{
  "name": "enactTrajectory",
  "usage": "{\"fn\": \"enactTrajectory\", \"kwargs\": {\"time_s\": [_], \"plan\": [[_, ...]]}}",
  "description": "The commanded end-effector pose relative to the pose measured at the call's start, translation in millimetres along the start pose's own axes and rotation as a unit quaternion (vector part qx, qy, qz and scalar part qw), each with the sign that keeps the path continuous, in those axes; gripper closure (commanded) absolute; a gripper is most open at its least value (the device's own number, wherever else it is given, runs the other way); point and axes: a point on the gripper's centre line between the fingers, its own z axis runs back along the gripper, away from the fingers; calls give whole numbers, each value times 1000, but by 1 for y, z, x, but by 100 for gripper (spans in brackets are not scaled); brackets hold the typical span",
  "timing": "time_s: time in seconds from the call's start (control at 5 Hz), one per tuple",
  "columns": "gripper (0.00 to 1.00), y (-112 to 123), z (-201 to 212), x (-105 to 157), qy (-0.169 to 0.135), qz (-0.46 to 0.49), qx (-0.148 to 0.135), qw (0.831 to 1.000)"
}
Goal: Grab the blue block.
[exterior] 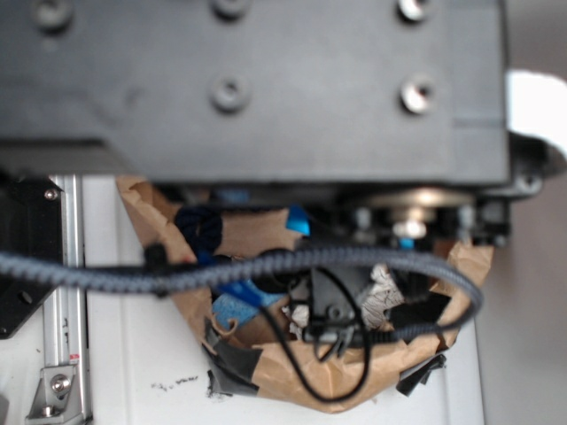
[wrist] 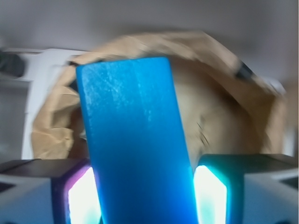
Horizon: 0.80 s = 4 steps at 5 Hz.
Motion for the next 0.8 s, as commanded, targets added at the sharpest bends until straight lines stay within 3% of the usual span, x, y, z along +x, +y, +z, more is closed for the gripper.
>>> {"fn": "enactTrajectory", "kwargs": {"time_s": [0.0,0.4,0.6], "plan": [[100,33,7,-14,-51,52,13,997],[100,32,-3,-5,-45,44,-9,998],[100,29,-14,0,-34,37,7,999]]}}
